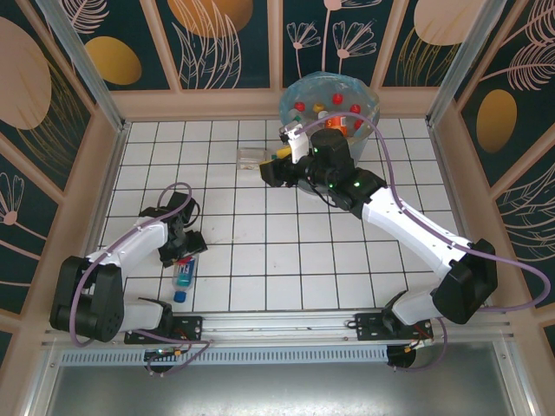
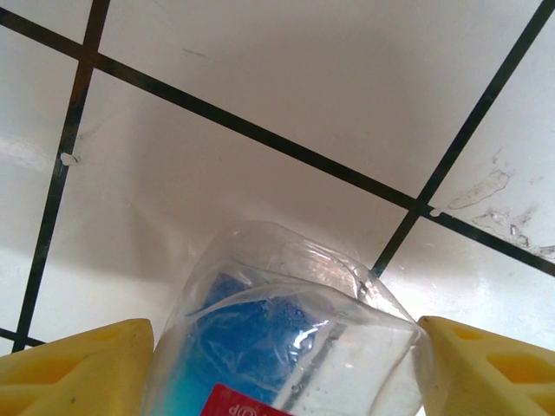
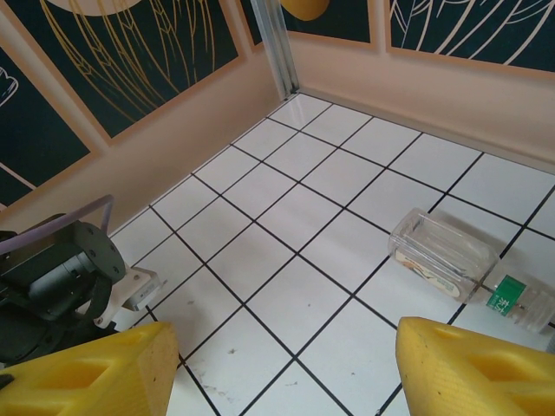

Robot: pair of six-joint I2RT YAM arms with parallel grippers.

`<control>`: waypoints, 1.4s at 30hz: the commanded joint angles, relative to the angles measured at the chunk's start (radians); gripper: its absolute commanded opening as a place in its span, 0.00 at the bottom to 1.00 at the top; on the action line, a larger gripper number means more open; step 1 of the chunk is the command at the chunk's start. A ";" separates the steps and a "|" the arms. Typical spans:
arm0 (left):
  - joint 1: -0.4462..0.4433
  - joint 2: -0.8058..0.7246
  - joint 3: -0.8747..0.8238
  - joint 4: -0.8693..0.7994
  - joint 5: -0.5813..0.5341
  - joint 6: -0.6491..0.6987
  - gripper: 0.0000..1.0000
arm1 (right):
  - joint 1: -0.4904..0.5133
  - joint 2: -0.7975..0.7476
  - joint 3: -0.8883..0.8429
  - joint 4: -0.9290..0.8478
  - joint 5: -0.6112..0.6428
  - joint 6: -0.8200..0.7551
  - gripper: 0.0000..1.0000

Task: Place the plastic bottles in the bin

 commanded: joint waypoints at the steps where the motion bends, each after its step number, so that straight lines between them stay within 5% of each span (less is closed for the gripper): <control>1: -0.006 0.002 0.001 0.012 -0.026 -0.041 0.72 | 0.005 -0.008 -0.018 0.015 -0.003 0.011 0.68; 19: -0.006 -0.083 0.145 0.000 -0.038 -0.069 0.54 | 0.003 -0.044 -0.028 0.012 0.045 -0.011 0.68; 33: -0.033 0.033 0.883 -0.096 0.001 -0.050 0.45 | -0.086 -0.214 -0.055 0.034 0.148 -0.032 0.67; 42: -0.212 0.305 1.388 0.107 0.075 -0.093 0.43 | -0.241 -0.382 -0.141 0.067 0.206 -0.018 0.64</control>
